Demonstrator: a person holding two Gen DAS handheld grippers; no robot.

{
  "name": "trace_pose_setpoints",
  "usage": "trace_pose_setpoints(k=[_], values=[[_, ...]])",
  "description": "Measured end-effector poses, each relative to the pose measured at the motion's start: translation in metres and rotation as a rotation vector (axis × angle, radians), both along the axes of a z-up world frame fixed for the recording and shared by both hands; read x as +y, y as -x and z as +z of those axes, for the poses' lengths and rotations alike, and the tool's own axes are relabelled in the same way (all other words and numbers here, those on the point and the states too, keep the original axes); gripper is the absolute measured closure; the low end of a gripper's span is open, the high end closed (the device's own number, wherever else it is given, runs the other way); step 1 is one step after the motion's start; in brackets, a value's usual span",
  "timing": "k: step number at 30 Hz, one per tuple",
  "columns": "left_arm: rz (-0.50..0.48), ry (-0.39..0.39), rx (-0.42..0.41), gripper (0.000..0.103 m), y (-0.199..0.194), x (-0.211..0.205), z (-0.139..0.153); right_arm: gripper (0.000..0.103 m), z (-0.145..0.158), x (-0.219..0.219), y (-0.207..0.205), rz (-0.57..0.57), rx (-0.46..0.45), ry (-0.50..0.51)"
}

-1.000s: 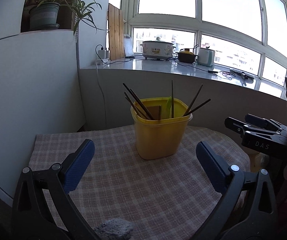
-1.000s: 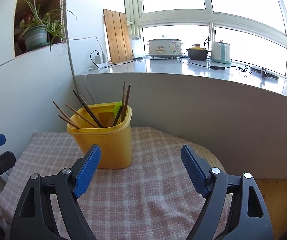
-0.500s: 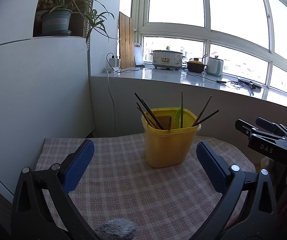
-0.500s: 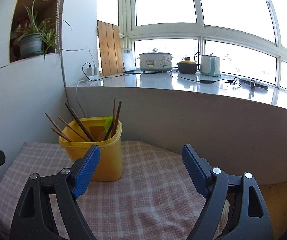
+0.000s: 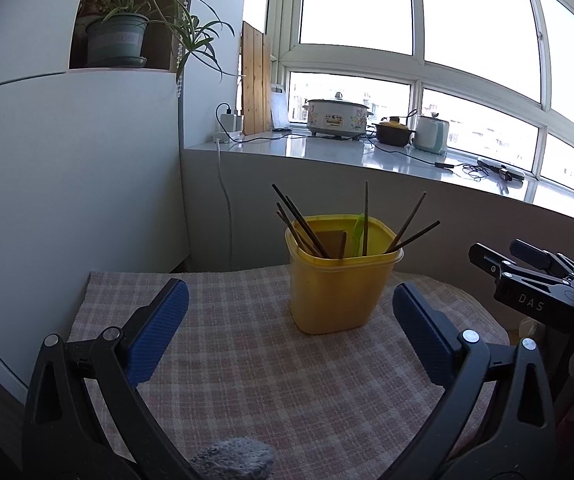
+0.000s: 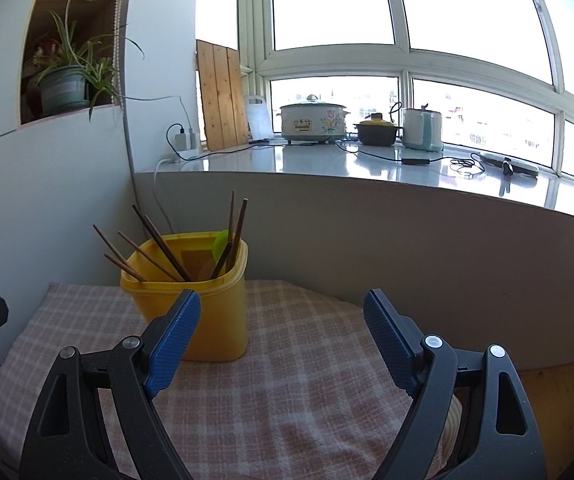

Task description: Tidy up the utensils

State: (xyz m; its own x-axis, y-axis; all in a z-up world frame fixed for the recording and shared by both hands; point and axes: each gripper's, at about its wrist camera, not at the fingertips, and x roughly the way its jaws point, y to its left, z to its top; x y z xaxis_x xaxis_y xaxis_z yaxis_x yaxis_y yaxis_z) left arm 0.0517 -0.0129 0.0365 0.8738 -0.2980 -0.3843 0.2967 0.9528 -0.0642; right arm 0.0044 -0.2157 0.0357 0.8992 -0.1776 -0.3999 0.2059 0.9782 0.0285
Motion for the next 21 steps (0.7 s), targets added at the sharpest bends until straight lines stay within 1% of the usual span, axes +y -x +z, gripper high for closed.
trace_pose_setpoints(k=[7, 21], values=[[0.002, 0.005, -0.003, 0.0, 0.0023, -0.0017, -0.0011, 0.019, -0.0002, -0.0012, -0.0011, -0.002, 0.0, -0.003], [0.007, -0.015, 0.012, 0.0, 0.0025, -0.0048, -0.0016, 0.019, -0.003, -0.004, -0.0029, -0.003, 0.013, -0.015]])
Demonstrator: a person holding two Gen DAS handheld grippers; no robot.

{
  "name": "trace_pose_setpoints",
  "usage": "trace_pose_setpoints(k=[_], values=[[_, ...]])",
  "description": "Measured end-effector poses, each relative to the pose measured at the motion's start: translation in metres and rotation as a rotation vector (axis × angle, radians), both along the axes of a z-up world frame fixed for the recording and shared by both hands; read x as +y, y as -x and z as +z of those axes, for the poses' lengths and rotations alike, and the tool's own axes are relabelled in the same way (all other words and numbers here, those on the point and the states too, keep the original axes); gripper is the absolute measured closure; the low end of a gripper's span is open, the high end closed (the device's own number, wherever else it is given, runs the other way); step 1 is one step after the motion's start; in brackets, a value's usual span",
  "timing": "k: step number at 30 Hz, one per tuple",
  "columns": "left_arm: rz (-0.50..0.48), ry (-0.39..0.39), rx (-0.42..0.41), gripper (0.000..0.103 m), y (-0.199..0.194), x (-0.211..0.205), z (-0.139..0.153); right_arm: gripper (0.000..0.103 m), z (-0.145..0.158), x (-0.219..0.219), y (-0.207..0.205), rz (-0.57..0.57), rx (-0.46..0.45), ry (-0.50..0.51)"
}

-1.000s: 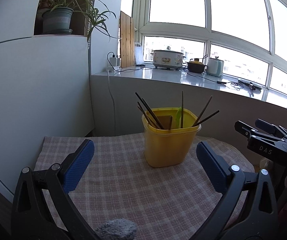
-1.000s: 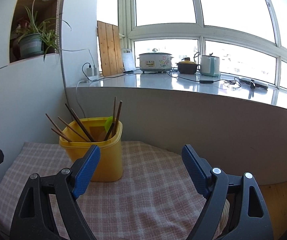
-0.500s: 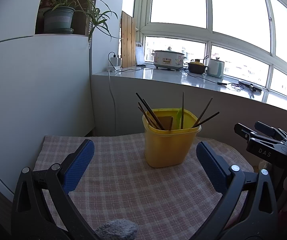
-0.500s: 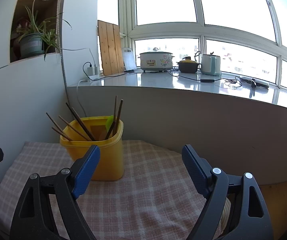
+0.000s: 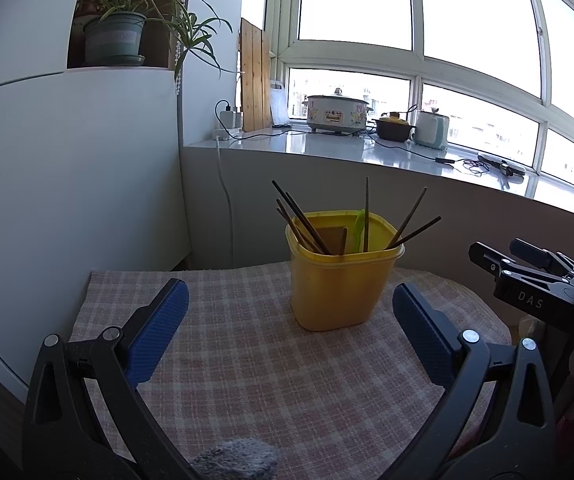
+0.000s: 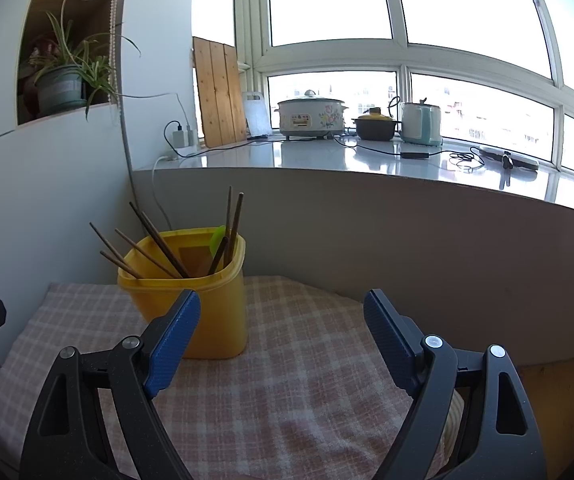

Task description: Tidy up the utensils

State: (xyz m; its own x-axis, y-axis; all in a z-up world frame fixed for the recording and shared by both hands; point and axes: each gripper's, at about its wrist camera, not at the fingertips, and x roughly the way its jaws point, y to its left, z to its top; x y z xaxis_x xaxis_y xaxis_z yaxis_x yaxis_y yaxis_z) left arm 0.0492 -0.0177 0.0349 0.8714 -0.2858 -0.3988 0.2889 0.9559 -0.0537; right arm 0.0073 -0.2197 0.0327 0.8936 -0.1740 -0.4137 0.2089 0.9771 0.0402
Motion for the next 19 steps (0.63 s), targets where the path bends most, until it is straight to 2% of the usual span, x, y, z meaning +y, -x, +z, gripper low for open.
trace_pose_setpoints(k=[19], values=[[0.016, -0.016, 0.001, 0.0, -0.0003, 0.0023, -0.0031, 0.019, -0.0025, 0.0023, -0.0028, 0.01, 0.015, -0.004]])
